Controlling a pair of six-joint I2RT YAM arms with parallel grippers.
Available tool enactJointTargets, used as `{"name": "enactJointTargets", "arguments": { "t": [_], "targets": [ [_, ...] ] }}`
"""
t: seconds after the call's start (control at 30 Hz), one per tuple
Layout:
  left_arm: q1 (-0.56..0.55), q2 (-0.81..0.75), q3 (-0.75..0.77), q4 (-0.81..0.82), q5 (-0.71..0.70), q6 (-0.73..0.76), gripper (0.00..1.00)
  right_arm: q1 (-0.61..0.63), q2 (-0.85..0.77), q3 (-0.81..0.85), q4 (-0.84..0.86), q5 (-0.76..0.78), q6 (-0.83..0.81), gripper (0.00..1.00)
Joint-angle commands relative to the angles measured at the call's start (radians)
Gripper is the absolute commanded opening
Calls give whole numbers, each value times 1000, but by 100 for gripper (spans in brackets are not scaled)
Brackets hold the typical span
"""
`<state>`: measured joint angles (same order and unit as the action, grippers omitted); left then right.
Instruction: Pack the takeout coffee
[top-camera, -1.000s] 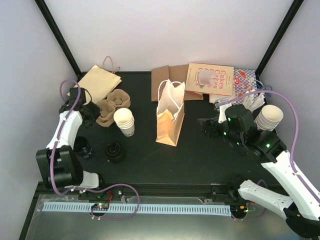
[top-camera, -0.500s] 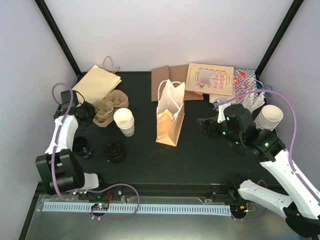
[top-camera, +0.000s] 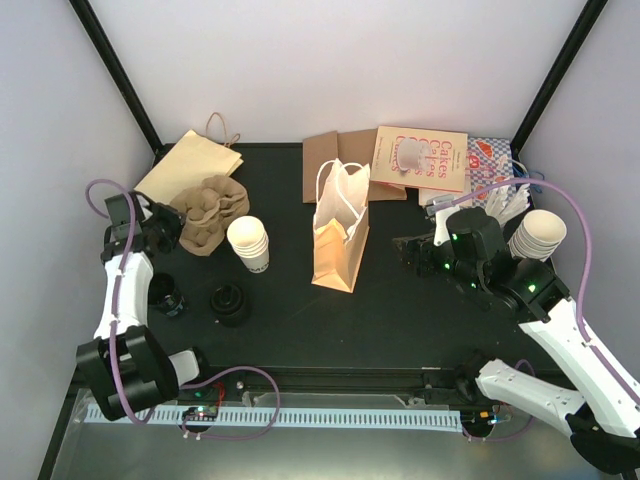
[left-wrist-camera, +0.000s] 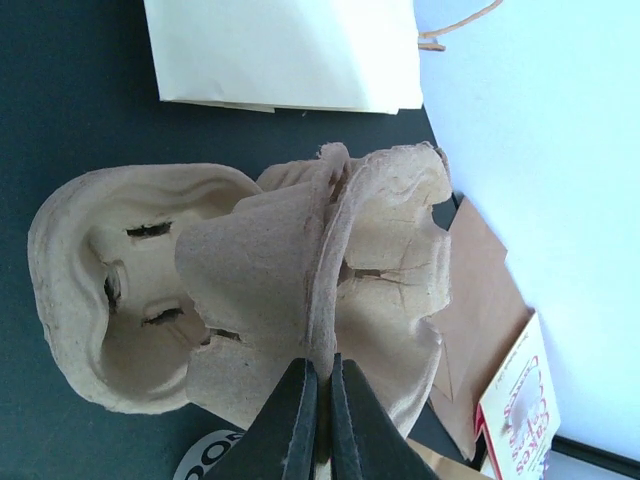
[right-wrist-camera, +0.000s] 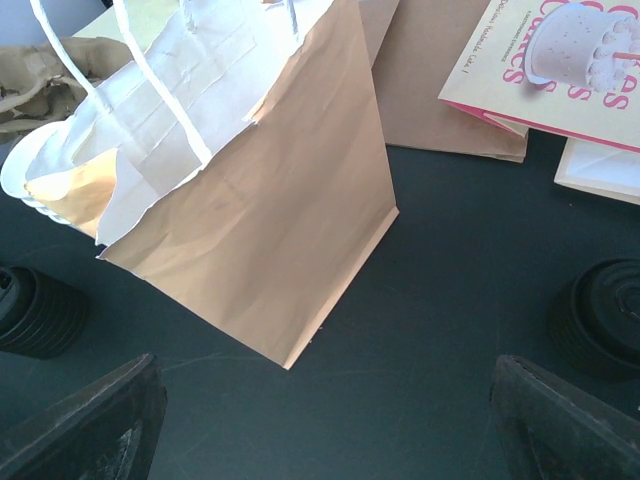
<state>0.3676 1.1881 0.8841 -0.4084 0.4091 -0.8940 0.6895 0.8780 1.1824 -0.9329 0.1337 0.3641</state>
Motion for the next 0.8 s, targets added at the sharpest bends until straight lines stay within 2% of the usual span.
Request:
{"name": "enactJointTargets", "arguments": {
  "t": [0.0, 0.13, 0.37, 0.53, 0.77],
  "targets": [
    [23, -23, -17, 86, 48, -33, 2, -3, -3, 7, 23, -2, -5, 91],
    [28, -50, -16, 107, 75, -37, 2, -2, -7, 6, 19, 1, -5, 91],
    [29, -194, -13, 151, 73, -52, 1, -3, -6, 12, 26, 4, -23, 91],
    [28, -271, 0, 140, 77, -61, 1, -3, 16, 93, 36, 6, -75, 91],
    [21, -379, 27, 88, 205, -88, 2, -2, 52, 205, 137, -181, -167, 91]
  ]
}}
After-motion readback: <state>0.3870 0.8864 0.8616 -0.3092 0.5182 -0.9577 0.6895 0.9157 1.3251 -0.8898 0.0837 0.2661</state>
